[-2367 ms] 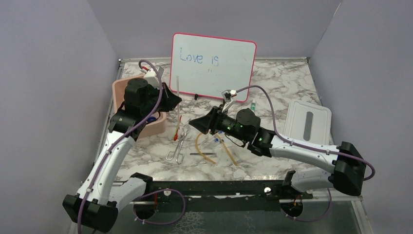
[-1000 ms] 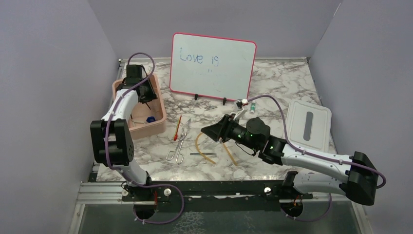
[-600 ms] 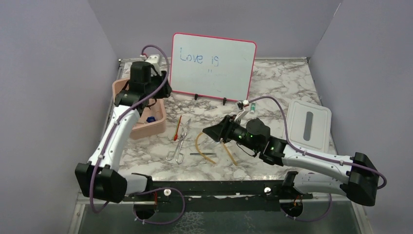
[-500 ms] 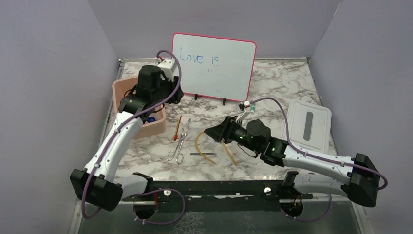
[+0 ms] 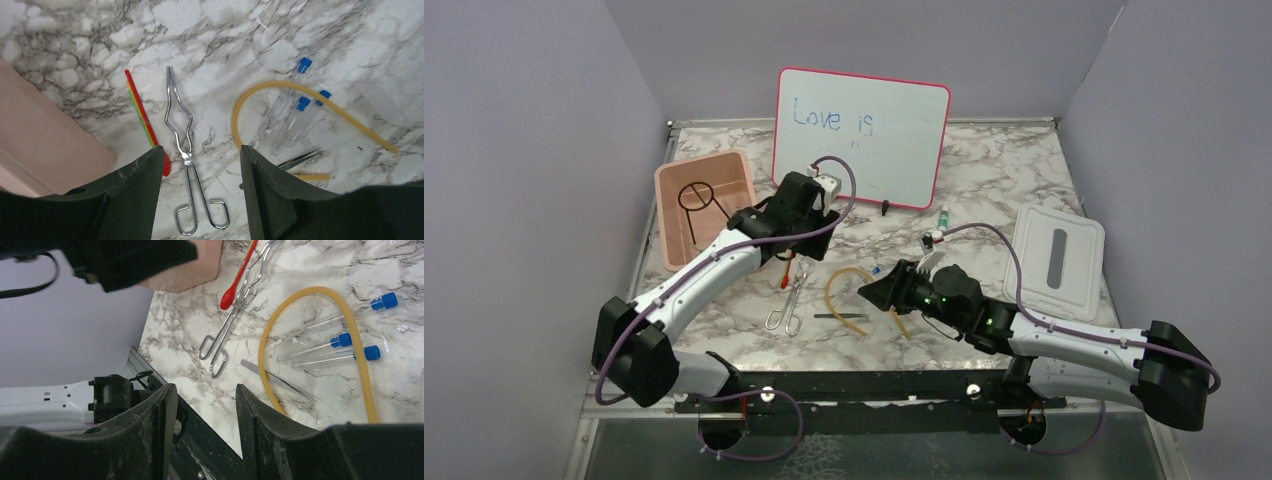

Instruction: Organize the chemistry lab equipment

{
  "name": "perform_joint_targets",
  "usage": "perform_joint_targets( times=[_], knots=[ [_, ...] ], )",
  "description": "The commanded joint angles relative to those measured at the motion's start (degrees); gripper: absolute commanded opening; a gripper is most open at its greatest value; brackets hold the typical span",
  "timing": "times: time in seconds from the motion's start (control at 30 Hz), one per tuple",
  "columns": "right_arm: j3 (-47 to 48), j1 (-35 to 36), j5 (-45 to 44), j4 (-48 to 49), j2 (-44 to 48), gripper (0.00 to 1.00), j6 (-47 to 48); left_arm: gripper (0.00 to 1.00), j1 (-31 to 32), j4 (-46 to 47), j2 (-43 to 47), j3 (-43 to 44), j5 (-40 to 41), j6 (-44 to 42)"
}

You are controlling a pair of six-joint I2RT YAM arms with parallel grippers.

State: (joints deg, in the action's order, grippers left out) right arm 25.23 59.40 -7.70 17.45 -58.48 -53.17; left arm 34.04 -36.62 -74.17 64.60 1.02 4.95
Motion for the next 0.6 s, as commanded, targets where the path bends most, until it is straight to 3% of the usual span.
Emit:
perform_joint_targets(
  times=[0.0, 0.13, 0.33, 0.43, 0.57],
  knots=[
    [-0.8, -0.2, -2.2, 0.1, 0.6, 0.51, -1.5, 0.63, 0.8, -1.3, -5.8, -2.0, 6.6, 6.2],
    [-0.6, -0.2, -2.3, -0.3, 0.8, 0.51, -1.5, 0.69, 0.9, 1.7, -11.1, -1.7, 8.8, 5.2],
    [-0.4, -0.1, -2.2, -0.6, 1.2, 0.51, -1.9, 0.69, 0.4, 3.7, -21.2, 3.7, 11.5, 0.1],
    [-0.3, -0.1, -2.3, -1.0, 1.9, 0.51, -2.1, 0.68, -1.0, 0.3, -27.4, 7.4, 12.2, -3.9],
    [-0.4, -0.1, -2.7, -2.7, 4.0, 0.51, -2.0, 0.6, -5.0, -1.0, -30.5, 10.2, 5.1, -6.2]
  ],
)
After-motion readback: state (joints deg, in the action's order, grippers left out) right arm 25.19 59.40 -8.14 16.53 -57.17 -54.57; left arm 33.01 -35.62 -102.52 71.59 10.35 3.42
